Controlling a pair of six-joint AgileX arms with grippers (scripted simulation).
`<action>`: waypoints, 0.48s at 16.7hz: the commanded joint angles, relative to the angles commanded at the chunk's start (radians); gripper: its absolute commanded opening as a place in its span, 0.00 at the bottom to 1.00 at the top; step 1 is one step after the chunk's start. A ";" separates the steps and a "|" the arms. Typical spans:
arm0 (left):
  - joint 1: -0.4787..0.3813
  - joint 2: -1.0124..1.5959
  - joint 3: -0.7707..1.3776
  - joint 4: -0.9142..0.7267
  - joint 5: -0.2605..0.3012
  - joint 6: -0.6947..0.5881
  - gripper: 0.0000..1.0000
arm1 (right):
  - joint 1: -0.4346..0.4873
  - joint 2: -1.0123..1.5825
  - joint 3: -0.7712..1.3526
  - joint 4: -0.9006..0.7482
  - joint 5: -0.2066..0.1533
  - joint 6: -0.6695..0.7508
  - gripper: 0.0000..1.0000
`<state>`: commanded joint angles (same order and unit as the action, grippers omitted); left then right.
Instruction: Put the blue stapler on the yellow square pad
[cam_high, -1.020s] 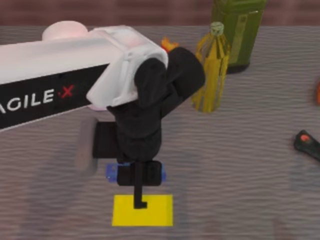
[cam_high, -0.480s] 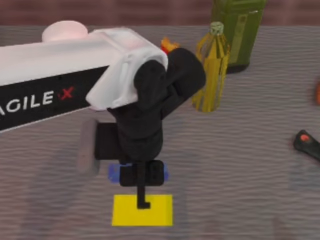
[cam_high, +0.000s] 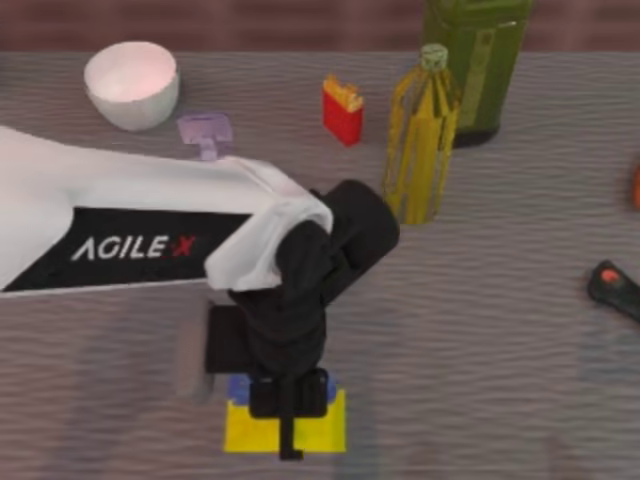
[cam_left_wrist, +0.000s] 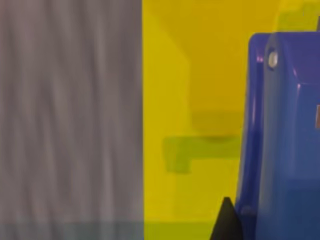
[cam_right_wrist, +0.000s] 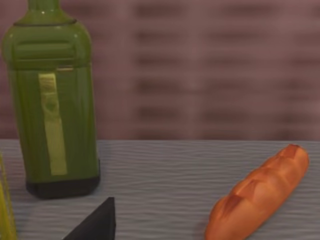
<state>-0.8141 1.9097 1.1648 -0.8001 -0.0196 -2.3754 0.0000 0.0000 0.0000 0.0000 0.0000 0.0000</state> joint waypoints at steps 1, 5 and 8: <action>0.001 0.010 -0.019 0.029 -0.001 0.001 0.00 | 0.000 0.000 0.000 0.000 0.000 0.000 1.00; 0.002 0.020 -0.038 0.056 -0.002 0.001 0.00 | 0.000 0.000 0.000 0.000 0.000 0.000 1.00; 0.002 0.020 -0.038 0.056 -0.002 0.001 0.15 | 0.000 0.000 0.000 0.000 0.000 0.000 1.00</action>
<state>-0.8116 1.9292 1.1267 -0.7445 -0.0212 -2.3746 0.0000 0.0000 0.0000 0.0000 0.0000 0.0000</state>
